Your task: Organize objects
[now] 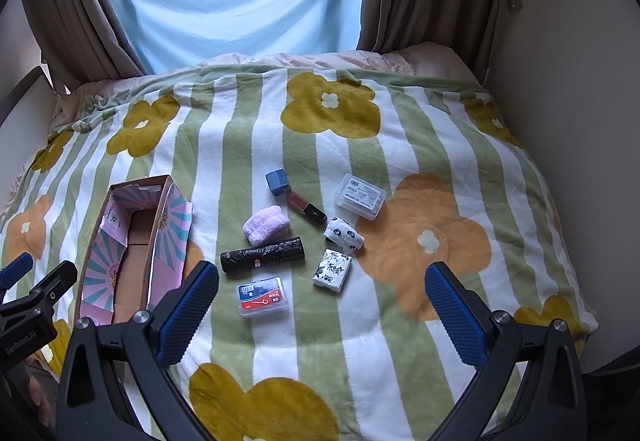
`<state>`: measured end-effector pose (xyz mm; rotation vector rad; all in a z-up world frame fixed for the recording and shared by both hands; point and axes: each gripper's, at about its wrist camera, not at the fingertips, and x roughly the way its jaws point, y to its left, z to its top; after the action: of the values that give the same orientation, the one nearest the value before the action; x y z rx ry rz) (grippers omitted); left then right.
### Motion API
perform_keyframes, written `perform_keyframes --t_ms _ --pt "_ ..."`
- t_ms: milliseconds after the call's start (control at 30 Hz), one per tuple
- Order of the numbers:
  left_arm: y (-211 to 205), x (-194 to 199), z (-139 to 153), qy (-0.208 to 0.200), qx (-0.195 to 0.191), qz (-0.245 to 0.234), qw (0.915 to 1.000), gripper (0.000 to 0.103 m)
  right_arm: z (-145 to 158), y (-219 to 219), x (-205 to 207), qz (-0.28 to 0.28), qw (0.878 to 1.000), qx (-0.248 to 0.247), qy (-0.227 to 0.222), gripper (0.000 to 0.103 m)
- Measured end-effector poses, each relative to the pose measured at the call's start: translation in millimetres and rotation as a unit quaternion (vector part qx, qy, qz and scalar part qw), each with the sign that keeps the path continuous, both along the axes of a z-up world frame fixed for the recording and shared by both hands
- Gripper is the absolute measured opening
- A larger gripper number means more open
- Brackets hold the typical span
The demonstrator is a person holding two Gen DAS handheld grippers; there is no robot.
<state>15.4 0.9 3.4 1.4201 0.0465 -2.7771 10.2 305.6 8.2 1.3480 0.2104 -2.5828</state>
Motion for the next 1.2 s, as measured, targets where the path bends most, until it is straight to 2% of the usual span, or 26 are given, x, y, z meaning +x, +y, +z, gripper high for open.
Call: perform_keyframes --t_ms 467,567,667,833,967,1200 --pt "-10 -15 6 -0.009 0.019 -0.021 0.9995 0.102 5 -5 4 -0.042 0.999 0.006 0.000 0.102" --pt "-9 -17 5 -0.014 0.032 -0.024 0.9991 0.102 6 -1 -2 -0.049 0.999 -0.001 -0.005 0.102" --pt "1 -20 1 -0.020 0.029 -0.027 0.9990 0.102 6 5 -12 -0.052 0.999 -0.012 -0.011 0.102" --pt "21 -26 -8 -0.030 0.021 -0.023 0.9991 0.102 -2 16 -44 -0.051 0.998 -0.031 -0.030 0.102" --pt "39 -35 -26 -0.053 0.025 -0.001 0.9983 0.102 -17 27 -79 -0.053 0.996 -0.043 -0.055 0.102" --pt "79 -51 -77 -0.095 0.016 0.028 0.9950 0.102 -69 41 -147 -0.061 0.991 -0.057 -0.108 0.102"
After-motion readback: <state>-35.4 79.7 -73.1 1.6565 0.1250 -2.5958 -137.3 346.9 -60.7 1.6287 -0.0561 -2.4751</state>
